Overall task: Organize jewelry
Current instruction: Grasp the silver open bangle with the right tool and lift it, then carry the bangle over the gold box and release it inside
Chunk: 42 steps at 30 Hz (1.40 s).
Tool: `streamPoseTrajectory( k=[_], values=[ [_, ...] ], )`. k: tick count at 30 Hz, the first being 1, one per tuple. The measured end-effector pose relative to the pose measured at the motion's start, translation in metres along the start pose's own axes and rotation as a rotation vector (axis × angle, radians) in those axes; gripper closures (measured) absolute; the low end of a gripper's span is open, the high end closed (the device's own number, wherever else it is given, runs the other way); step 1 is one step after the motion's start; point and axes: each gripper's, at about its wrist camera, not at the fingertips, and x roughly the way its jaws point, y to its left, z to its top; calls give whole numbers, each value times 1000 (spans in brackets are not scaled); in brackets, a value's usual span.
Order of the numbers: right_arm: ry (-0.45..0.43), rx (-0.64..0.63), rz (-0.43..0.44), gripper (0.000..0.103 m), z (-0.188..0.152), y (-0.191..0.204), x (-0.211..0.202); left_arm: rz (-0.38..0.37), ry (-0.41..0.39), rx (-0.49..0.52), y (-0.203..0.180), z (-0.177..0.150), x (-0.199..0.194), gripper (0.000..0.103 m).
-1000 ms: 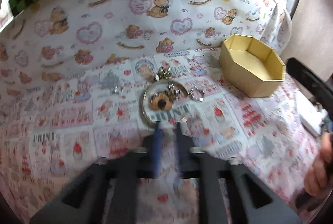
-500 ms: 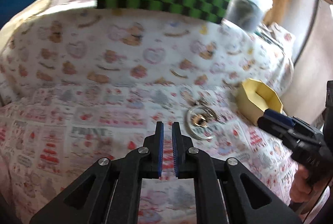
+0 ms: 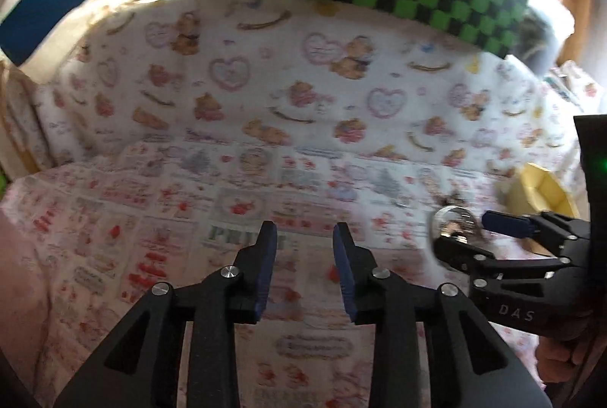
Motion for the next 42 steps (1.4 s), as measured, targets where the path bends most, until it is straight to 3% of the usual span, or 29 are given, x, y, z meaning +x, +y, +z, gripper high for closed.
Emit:
streamPoseTrajectory(
  k=[5,10,19,22,28,30,32,35,39,42],
  values=[
    [-32,-24,-31,35,-2,4,7,-55,12,-45,8,-1,-1,62],
    [-67,-32,-29,36,-20,7,-4,-22,-6,-28,4,-3,-5,61],
    [-205,45,127,36,-59,-13,-67,-56,16,-39,2,-4,-5,60],
    [-251,114,184,36,-68,-33,-78,-37,2,-23,-2,-6,-6,60],
    [-352,163,149,36,-65,-60,-101,-97,-78,112,-26,-6,-20,56],
    [-371,183,159,36,-65,-71,-109,-70,-94,146,-38,-2,-24,55],
    [-385,195,162,36,-66,-77,-116,-42,-65,158,-51,9,-18,55],
    [-397,207,157,36,-68,-89,-120,-85,37,166,-66,25,2,55],
    [-415,230,162,36,-73,-100,-129,-95,178,183,-84,35,41,68],
    [-442,244,142,36,-74,-109,-137,-37,193,204,-94,36,60,73]
  ],
)
